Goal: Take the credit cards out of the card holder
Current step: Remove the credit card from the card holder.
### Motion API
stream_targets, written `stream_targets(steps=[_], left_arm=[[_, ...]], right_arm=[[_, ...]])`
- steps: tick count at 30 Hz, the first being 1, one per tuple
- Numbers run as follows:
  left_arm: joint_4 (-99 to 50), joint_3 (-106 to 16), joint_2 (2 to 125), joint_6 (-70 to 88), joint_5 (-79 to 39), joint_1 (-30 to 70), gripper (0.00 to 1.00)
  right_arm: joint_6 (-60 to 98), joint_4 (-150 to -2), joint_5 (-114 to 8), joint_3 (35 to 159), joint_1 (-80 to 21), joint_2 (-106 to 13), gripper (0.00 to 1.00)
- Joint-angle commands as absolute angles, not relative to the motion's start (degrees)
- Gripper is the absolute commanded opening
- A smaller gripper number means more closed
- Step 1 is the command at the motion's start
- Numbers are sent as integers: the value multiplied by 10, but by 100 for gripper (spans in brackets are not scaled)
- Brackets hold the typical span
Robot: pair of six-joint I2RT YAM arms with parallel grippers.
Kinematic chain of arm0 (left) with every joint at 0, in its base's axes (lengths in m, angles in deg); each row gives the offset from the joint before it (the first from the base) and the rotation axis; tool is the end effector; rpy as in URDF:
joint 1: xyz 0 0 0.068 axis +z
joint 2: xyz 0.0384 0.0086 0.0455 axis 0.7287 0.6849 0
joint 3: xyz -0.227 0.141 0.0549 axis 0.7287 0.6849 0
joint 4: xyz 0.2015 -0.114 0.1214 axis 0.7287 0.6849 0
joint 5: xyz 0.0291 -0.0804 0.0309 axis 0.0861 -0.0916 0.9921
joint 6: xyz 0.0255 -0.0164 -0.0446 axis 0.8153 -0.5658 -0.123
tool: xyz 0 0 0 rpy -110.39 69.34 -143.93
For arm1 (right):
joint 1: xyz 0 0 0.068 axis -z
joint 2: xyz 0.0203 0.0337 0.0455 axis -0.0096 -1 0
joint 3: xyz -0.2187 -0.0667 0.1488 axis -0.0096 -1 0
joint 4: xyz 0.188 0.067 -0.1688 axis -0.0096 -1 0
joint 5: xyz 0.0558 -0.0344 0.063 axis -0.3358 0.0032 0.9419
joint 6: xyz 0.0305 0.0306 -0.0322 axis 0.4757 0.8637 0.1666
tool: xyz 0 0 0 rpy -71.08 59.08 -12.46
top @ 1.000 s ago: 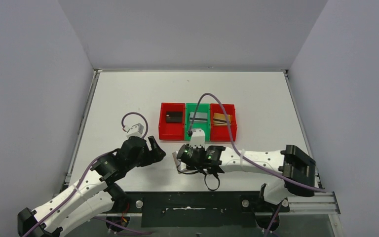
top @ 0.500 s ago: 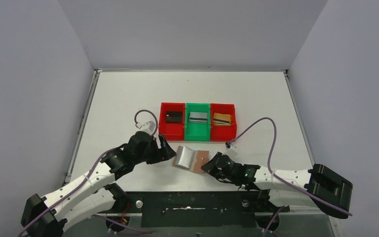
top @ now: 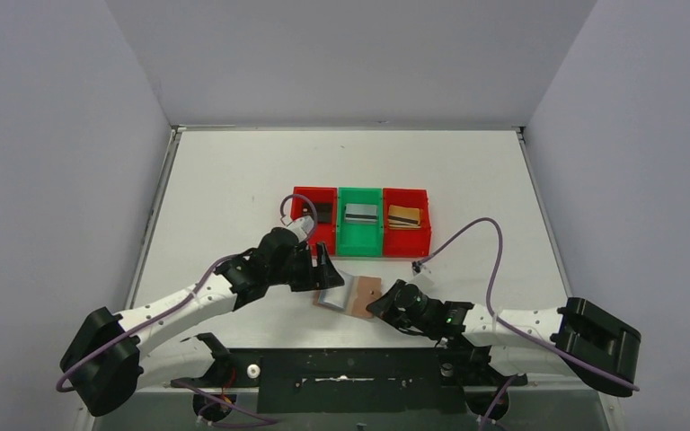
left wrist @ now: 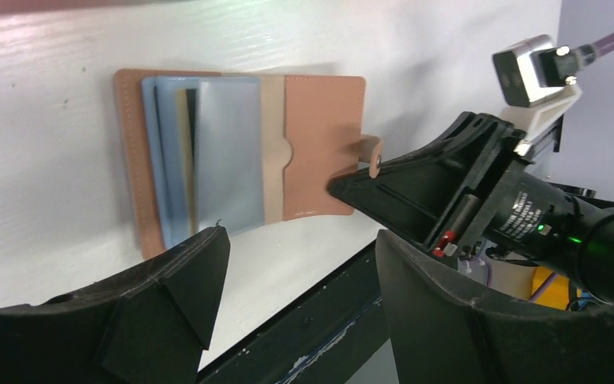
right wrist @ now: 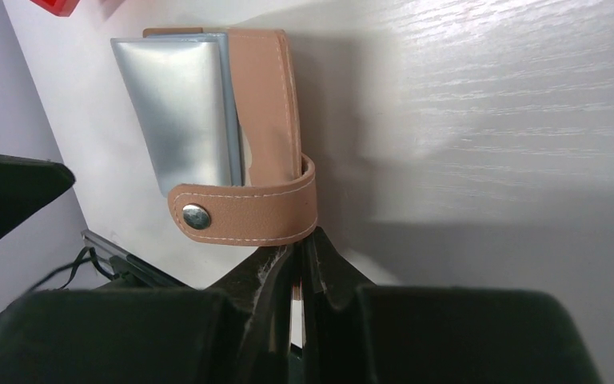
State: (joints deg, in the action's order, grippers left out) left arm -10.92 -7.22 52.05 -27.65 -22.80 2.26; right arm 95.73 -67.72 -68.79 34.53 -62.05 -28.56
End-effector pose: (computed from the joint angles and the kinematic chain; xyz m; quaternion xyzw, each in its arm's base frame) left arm 0.1585 -0.1653 0.2094 0.0067 0.9072 -0.3583 0.2205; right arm 0.0926 0.1596 0.1268 0.2027 0.8892 0.3652 0.1869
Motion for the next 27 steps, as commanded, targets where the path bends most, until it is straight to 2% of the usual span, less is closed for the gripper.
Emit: stream_targets(steps=[1,5,27], left_arm=[[-164,-102,526,-261,-233,18,67],[-142,-102,549,-263,-203,19,67],[-184,-99,626,-263,-211,18,66]], right_arm=[[954,-657,-688,363,-617,-306,3],[956,-654,-686,366,-617,-320,3],[954,-657,-688,368,-617,-325,4]])
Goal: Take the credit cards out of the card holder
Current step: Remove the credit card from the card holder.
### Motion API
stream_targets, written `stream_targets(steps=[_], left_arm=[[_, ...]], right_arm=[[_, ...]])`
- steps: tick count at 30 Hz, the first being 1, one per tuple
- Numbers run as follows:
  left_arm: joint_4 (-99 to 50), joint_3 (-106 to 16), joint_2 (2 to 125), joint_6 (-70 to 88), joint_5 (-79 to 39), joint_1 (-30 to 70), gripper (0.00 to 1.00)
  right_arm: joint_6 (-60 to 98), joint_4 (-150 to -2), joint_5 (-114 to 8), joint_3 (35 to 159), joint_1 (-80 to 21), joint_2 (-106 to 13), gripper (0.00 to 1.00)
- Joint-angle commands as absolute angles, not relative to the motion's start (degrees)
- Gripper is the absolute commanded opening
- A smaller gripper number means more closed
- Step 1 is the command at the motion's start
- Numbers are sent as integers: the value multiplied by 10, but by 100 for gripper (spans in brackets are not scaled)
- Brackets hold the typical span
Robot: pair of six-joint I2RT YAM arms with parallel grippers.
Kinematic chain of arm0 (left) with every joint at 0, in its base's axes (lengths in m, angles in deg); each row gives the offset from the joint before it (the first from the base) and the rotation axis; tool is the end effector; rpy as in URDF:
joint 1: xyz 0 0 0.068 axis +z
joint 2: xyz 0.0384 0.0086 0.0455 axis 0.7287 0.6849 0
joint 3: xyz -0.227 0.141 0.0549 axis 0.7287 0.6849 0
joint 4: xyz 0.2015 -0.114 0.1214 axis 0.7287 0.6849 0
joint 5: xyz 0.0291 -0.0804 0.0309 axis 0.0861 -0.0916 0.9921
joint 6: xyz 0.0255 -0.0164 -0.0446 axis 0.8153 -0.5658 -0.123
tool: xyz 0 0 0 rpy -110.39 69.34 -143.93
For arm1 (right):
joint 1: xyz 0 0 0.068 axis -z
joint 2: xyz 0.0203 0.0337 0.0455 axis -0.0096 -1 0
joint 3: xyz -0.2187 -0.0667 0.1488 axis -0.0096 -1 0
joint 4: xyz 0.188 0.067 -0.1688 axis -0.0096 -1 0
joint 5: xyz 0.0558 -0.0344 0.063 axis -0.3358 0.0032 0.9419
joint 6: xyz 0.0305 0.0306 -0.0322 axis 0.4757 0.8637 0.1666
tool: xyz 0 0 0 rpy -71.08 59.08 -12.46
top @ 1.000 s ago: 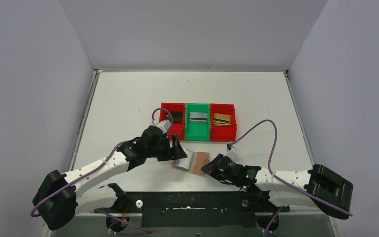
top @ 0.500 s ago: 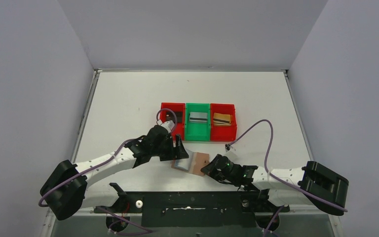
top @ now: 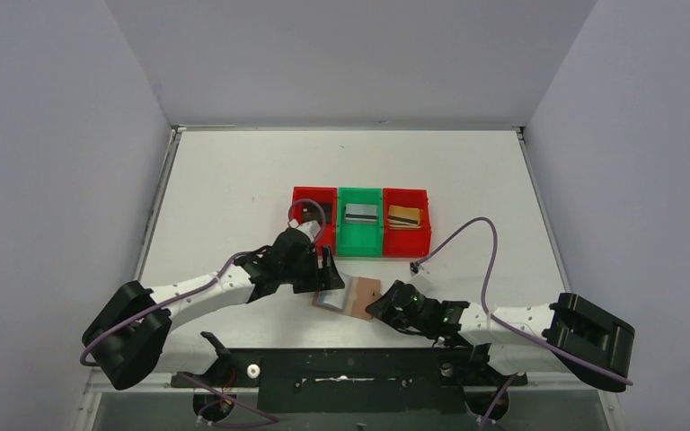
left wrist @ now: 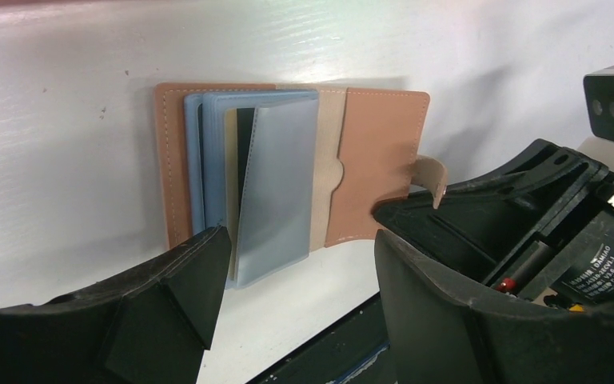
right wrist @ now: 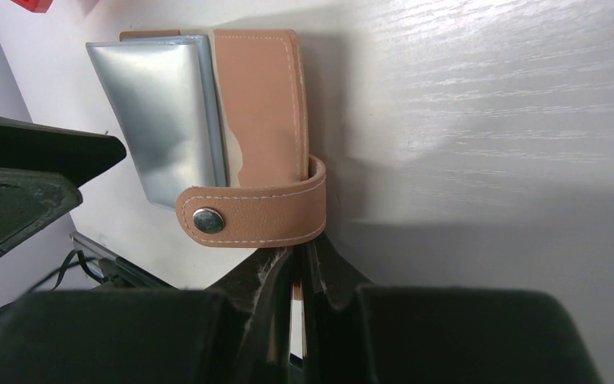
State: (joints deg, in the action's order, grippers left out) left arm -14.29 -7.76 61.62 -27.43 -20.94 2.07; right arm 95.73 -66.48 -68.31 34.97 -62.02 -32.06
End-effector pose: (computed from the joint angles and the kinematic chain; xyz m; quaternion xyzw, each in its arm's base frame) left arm 0.1728 -0.1790 0.1803 -0.0009 0.9273 -0.3167 0.1994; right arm 0.0944 0.1633 0.1205 0.2016 0.8961 0.3524 0.1794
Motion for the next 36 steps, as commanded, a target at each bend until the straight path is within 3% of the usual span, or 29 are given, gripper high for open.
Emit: stream_targets(steps=[1,18,28,36], left_arm=[[-187,-100,628,-263,-213,18,65],[-219,-99,643,-273,-244,17,54],[-161,-104,606,-262,-156,18,64],[-185,-117,647,-253,-189,18,64]], right_arm=[[954,-657,-688,368,-617,-326,4],[950,-643,-677,370,-615,-343,4],[951,-646,-675,369,-613,-343,4],[953,-642,-676,363,-611,-341,5]])
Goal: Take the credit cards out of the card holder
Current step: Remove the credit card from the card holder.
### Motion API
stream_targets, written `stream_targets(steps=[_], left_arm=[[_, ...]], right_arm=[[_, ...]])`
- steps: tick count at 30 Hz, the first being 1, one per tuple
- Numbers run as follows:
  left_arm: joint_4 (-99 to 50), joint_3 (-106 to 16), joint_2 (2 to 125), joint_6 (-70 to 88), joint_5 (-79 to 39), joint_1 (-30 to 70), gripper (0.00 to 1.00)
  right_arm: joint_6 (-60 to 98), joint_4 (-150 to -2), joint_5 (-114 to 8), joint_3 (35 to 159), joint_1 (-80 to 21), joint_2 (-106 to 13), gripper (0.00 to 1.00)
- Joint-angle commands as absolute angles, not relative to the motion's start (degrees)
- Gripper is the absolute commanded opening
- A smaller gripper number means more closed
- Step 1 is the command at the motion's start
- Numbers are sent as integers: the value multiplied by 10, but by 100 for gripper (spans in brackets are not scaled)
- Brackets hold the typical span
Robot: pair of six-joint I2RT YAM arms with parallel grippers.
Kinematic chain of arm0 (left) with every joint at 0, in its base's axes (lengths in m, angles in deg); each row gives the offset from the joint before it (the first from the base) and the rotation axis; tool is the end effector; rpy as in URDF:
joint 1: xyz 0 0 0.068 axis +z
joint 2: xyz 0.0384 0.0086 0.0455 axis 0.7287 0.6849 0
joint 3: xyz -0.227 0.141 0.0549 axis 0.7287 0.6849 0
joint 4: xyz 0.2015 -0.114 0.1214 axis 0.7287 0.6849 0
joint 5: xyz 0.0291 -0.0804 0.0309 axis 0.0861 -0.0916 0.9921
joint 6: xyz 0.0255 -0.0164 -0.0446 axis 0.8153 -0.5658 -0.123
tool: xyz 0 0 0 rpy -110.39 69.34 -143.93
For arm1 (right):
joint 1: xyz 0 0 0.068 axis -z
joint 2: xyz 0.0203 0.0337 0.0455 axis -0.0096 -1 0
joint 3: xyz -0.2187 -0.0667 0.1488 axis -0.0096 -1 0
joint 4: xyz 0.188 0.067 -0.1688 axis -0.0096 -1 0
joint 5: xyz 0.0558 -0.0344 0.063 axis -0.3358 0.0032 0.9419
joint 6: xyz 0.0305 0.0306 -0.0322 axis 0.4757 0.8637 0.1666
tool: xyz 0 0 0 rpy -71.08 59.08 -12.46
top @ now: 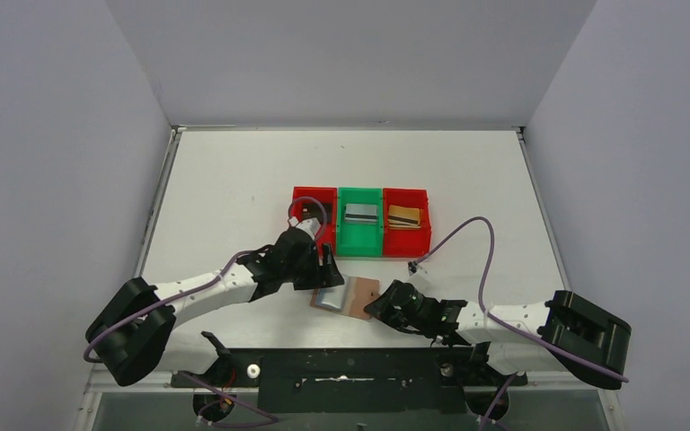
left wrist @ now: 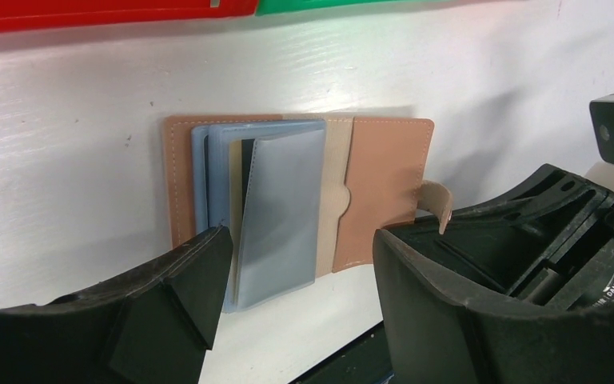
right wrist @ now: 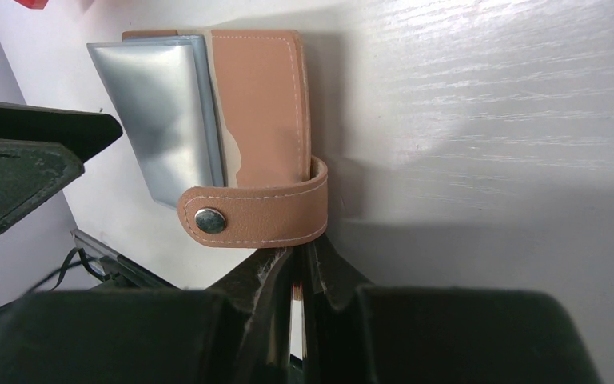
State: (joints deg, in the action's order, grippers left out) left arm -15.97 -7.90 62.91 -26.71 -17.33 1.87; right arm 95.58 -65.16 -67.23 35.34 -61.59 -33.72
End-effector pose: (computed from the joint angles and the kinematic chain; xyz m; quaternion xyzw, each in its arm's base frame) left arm 0.1769 -0.1811 0.1778 -0.0049 0.9272 -0.2992 0.2255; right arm 0.0967 0.1660 0.1191 0.2002 0.8968 0.3546 0.1731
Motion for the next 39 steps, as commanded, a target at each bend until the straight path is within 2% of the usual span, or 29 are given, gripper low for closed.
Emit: stream_targets(steps=[1,9,19,37,39], left_arm=[[-190,-117,651,-253,-194,18,64],[-213,-117,655,-256,-224,17,55],[-283,-123,719,-274,-320,15,55],[-363,-115,762,-318,-367,7,55],[-376,-113,765,-321,-376,6,56]], right_arm=[[952,-642,-676,363,-611,-341,5],[955,-642,-675,359,-610,-334,5],[955,-633,-672,351,-605,-332,5],[969,-628,-676,331,-597,-312,9],[969,-629,-677,329,-597,-306,12]])
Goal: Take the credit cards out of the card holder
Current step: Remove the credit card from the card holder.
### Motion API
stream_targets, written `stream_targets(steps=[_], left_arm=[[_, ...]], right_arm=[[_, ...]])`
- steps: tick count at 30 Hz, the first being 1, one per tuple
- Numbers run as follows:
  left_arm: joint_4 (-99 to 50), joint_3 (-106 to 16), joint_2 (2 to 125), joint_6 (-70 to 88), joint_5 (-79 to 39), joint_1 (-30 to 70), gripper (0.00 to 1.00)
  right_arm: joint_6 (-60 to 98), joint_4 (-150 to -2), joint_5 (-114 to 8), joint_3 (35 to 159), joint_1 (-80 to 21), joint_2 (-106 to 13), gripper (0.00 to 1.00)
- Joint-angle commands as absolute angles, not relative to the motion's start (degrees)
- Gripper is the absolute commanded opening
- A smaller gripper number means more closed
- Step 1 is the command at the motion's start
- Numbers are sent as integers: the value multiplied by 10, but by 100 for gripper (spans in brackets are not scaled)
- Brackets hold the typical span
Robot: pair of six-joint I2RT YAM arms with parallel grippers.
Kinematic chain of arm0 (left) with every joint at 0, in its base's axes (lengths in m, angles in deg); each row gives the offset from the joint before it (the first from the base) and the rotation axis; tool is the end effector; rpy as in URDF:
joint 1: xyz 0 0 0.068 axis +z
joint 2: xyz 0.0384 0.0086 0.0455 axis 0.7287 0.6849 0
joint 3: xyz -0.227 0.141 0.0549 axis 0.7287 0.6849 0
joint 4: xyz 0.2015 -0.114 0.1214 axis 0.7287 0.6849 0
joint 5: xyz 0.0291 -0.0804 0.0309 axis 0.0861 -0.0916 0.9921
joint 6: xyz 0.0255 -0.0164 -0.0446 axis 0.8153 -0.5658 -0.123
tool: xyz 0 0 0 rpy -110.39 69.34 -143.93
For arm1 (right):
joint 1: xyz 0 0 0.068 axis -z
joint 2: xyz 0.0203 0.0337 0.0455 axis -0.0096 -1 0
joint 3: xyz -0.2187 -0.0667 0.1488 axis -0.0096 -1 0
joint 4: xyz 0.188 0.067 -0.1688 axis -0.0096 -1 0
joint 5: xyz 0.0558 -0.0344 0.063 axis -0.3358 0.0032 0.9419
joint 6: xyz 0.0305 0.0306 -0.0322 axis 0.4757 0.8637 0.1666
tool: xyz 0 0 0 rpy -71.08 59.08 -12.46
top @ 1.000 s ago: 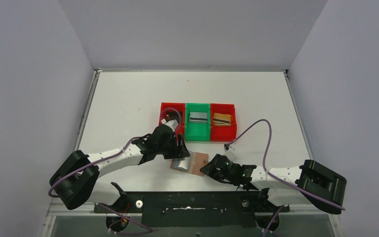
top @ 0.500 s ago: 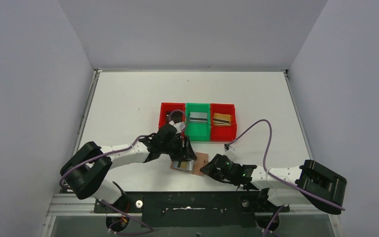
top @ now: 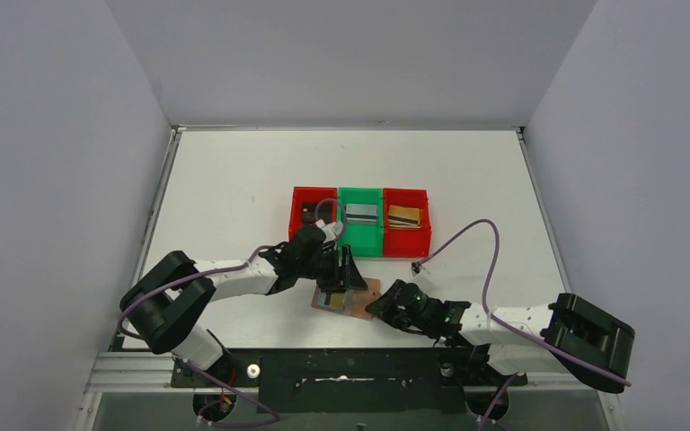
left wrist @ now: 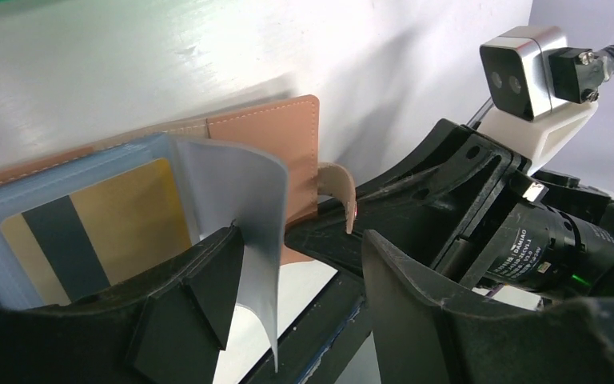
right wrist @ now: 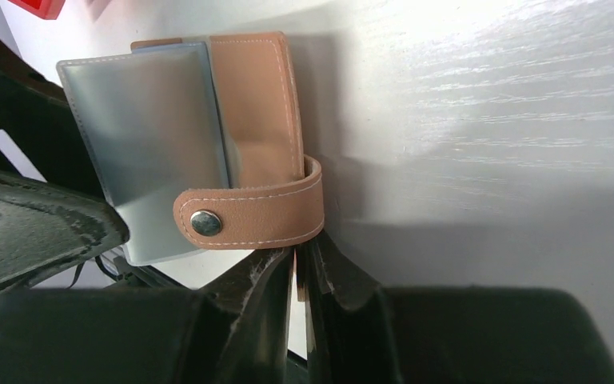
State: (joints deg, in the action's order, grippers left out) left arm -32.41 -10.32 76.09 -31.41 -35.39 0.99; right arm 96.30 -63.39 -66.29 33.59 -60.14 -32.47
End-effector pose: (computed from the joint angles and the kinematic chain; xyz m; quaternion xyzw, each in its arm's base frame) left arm 0.1946 -0.2204 0.1562 0.0337 0.8929 -0.4302 0.1285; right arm 0.0978 0.1594 0.1169 0.2137 0.8895 0.3658 0.1712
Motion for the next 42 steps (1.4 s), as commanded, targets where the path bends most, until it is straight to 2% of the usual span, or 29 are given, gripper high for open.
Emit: stream_targets(steps=[1,5,12,18,21,24,27,32,37,42], left_arm=[[-381,-114,768,-320,-382,4,55],[-388,-126,783,-319,-386,-9,54],[-397,-142,815,-327,-383,-28,49],[-402,-132,829,-333,-371,-30,44],[-383,-131,832,-325,-357,-36,39],[-376,-122,828,-325,-341,-43,29],[-372,-111,823,-324,-332,-51,26],[-373,-85,810,-329,-322,-58,20],[-377,-71,807,-331,-319,-59,20],[-381,-76,809,-331,-320,-60,20]], right_arm=[[969,-628,-678,328,-597,-303,14],[969,-629,-684,325,-597,-282,21],[982,-704,-715,331,-597,-213,39],[999,-811,-754,342,-599,-119,43],[998,-859,-773,356,-598,-70,36],[989,-867,-787,365,-597,-44,25],[967,-853,-798,381,-596,-48,18],[920,-858,-780,444,-566,-130,8],[870,-776,-689,465,-505,-221,4],[862,-709,-639,478,-507,-317,2]])
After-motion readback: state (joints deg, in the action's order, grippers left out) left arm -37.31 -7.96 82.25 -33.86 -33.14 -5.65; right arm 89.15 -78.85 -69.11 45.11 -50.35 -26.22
